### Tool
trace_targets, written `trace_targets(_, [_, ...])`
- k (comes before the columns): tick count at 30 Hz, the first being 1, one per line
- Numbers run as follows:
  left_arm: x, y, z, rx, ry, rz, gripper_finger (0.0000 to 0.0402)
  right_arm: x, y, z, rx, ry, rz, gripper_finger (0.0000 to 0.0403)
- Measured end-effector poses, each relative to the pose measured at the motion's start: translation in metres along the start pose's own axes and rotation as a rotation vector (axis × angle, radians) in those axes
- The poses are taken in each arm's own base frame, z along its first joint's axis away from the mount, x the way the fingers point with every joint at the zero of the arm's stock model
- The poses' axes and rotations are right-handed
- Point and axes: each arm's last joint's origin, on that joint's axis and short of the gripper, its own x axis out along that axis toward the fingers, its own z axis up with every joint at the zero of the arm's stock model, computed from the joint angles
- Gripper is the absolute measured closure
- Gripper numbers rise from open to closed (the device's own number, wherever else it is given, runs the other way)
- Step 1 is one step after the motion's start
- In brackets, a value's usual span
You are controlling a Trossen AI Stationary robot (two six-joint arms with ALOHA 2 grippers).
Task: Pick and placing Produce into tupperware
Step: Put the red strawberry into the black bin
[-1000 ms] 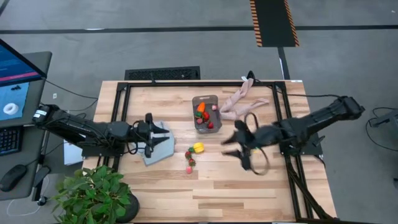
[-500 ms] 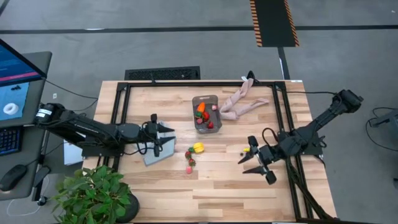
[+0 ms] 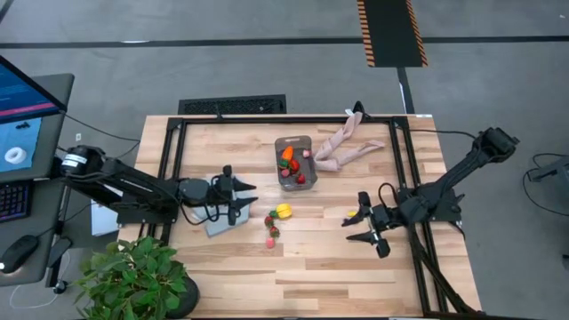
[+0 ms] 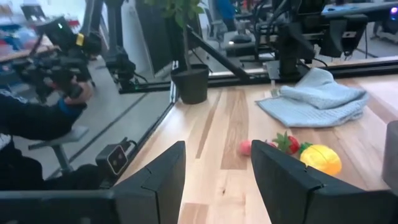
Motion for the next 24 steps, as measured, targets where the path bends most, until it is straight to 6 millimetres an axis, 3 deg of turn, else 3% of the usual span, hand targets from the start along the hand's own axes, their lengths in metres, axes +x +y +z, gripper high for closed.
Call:
trace_targets(13, [0.0,-0.001,-0.006,-0.05,0.067,-0.039,0.0061,-0.003,-0.002,-0.003,0.025,-0.035,0.006,0.0198])
trace_targets(24, [-0.004,-0.001,-0.023,-0.116,0.212,0.064,0.0039,-0.003,-0.002,-0.004,0.024,-0.03,0.005,0.0199])
